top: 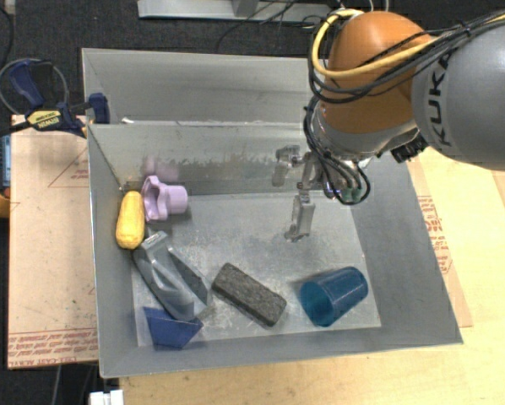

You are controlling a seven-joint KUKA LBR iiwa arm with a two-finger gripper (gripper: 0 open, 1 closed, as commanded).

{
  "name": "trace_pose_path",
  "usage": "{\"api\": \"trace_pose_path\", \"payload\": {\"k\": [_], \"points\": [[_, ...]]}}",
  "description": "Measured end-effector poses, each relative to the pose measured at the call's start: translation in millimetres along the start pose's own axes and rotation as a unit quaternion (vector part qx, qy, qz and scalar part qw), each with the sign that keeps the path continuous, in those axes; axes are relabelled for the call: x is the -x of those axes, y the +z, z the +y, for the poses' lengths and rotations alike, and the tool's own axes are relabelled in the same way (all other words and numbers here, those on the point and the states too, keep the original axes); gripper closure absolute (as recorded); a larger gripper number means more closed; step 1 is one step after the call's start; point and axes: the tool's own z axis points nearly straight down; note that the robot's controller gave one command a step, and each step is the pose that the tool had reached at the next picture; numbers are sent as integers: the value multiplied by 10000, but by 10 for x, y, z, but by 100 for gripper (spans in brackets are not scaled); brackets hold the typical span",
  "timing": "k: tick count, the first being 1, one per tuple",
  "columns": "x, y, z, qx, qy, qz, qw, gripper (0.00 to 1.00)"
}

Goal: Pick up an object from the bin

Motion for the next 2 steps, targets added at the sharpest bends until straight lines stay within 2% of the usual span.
{"api": "trace_pose_path", "payload": {"k": [1, 2], "points": [[12, -52, -4, 3, 10, -41, 10000, 0], [-434, 1338, 249, 5, -550, -49, 9985, 0]]}}
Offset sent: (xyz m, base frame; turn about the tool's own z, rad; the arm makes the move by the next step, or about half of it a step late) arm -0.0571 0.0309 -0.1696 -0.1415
